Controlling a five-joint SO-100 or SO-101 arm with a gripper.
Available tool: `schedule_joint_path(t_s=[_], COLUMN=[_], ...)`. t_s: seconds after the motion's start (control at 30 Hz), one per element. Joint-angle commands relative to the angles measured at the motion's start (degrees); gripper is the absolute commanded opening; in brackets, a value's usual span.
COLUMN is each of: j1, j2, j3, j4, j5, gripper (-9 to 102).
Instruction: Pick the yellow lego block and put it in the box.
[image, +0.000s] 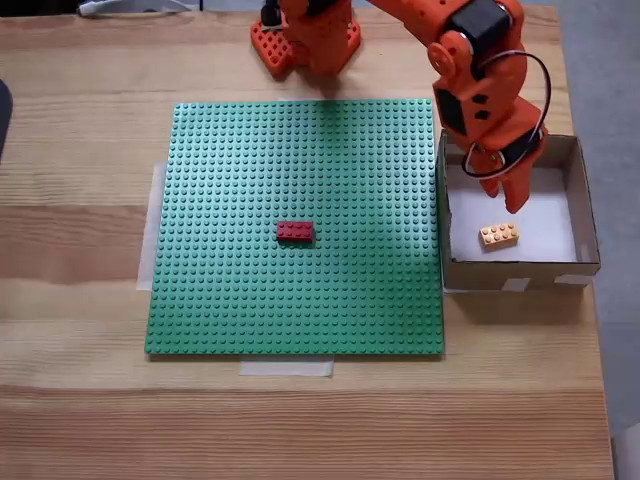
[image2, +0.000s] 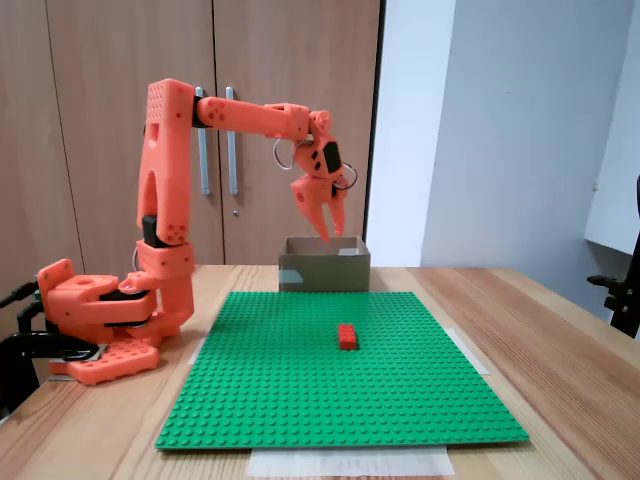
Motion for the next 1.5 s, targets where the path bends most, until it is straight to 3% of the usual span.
schedule_joint_path(t_s=[0.0,0.33,1.07,1.47], j1=[1.8,12.1,31.6,39.4], j2=[6.4,18.6,52.7,65.7], j3=[1.5,4.6,29.8,44.3], j4=[-3.5,-6.2,-12.1,-22.2], j5=[-0.3,7.5,0.9,-3.0], gripper=[11,8,-1,-1])
